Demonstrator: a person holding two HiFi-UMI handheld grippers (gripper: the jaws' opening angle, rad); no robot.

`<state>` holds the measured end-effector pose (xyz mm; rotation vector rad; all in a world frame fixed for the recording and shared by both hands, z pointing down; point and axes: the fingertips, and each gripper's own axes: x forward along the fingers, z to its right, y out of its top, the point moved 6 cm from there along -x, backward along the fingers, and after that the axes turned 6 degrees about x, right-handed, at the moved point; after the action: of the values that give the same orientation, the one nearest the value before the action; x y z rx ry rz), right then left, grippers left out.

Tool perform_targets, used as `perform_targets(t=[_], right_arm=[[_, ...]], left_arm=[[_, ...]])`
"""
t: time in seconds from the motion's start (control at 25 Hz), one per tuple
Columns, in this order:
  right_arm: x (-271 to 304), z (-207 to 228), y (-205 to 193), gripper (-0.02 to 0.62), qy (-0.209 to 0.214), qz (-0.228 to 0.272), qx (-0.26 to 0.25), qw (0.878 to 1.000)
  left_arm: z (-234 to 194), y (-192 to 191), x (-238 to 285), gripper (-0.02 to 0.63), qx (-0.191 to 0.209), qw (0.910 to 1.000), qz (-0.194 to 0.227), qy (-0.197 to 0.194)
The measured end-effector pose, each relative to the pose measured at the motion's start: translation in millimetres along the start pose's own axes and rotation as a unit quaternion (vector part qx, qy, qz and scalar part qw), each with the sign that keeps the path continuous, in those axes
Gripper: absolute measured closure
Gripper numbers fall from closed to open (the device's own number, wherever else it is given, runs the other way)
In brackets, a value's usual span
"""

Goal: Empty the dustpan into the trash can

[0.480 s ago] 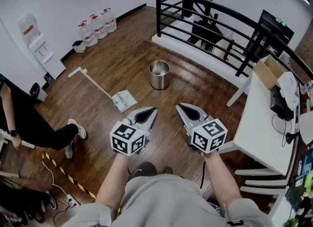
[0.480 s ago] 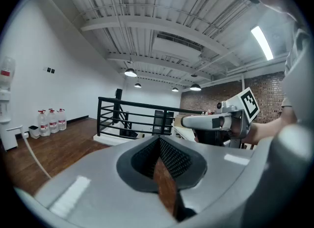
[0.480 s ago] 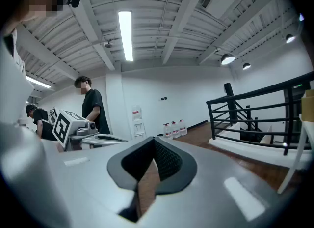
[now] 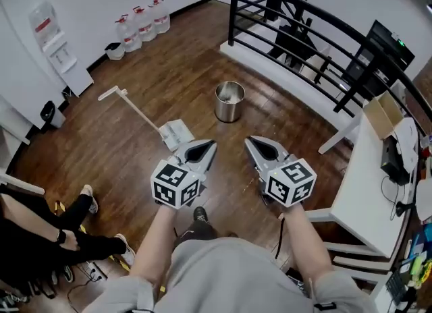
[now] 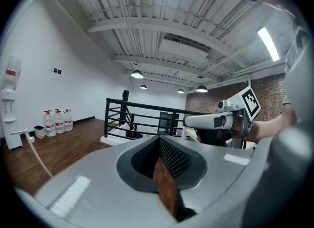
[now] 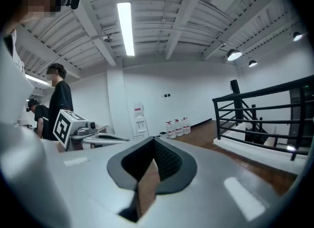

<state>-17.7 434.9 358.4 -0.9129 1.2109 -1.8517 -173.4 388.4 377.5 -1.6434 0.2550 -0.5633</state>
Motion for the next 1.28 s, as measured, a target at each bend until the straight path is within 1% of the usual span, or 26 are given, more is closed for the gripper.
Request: perform_targets(t=[0.2,0.32,0.48,0.6,0.76,0.96,1.08,1.16,1.28], right_arm=[[64,6,11,0.595,0.006,-0.012,-0.013,1.000],[104,-3,18,0.595,0.010,-0.020,-0.018,1.000],[156,-24,16,0.595,0.017,-0.039,-0.034,0.999],[184,-27,16,0.595,0.026,-0.046,-0.041,0.998],[219,-13,22,0.595,0.046,-0.051,-0.035,0.997],[272,18,33,0.595,0.077,-0.041,-0.029,0.996],[304,36,48,0.595,0.100,-0.038,-0.038,0.994],[322,48,59,0.595,0.116,-0.040,-0.045,0.991],[344,65,65,0.595,0.145,-0.047,-0.034,0.988]], left_arm=[[-61,2,8,0.601,-0.004,0.9997,0.019,0.016],[-102,7,4,0.601,-0.012,0.9992,0.031,0.021],[-155,-3,-10,0.601,-0.001,0.9993,0.008,0.037],[-179,-9,-13,0.601,-0.001,0.9990,0.007,0.045],[-208,-10,-2,0.601,-0.025,0.9979,0.010,0.059],[-251,-16,24,0.601,-0.041,0.9947,0.009,0.094],[-277,-25,41,0.601,-0.050,0.9902,0.001,0.130],[-291,-23,50,0.601,-0.057,0.9865,0.000,0.154],[-306,-19,60,0.601,-0.063,0.9814,0.002,0.181]])
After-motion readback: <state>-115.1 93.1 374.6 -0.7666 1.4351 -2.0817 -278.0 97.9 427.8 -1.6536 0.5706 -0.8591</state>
